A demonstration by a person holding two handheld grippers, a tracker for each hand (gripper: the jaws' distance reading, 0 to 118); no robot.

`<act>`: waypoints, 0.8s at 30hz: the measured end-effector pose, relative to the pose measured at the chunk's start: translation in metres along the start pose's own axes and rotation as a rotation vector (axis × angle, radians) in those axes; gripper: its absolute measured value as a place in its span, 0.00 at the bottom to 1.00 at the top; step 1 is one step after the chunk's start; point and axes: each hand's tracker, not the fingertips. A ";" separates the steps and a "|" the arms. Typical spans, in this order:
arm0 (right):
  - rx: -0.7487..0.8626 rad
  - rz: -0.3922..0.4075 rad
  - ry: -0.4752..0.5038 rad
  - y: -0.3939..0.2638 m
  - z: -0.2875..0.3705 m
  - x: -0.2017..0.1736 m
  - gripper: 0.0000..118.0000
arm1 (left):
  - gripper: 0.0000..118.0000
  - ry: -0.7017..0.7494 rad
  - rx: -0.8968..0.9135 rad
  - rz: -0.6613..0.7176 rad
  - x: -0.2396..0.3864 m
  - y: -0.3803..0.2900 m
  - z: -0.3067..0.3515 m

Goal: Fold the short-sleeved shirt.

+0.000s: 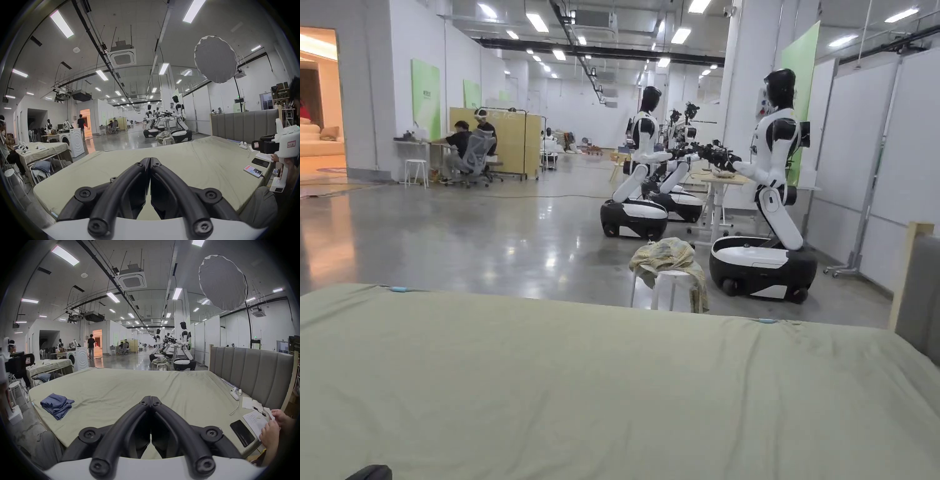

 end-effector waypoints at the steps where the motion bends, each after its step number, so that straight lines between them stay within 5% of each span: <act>1: 0.005 0.014 -0.009 0.000 0.000 -0.002 0.00 | 0.04 0.014 -0.001 -0.028 0.003 0.000 0.000; 2: 0.011 0.035 -0.031 0.001 0.001 -0.004 0.02 | 0.11 0.006 0.020 -0.045 0.005 0.000 0.001; 4: 0.021 0.050 -0.033 0.002 0.003 -0.006 0.48 | 0.47 -0.030 0.039 -0.041 0.003 0.004 0.003; 5: 0.024 0.051 -0.026 0.004 0.003 -0.006 0.74 | 0.54 -0.046 0.048 -0.035 0.003 0.006 0.005; 6: 0.031 0.048 -0.022 0.004 0.003 -0.007 0.85 | 0.55 -0.046 0.068 -0.029 0.003 0.006 0.007; 10: 0.091 0.050 -0.023 0.005 0.008 -0.011 1.00 | 0.55 -0.050 0.119 -0.013 0.003 0.007 0.010; 24: 0.202 0.030 0.020 0.014 0.018 -0.010 1.00 | 0.55 -0.041 0.110 0.003 0.005 0.007 0.005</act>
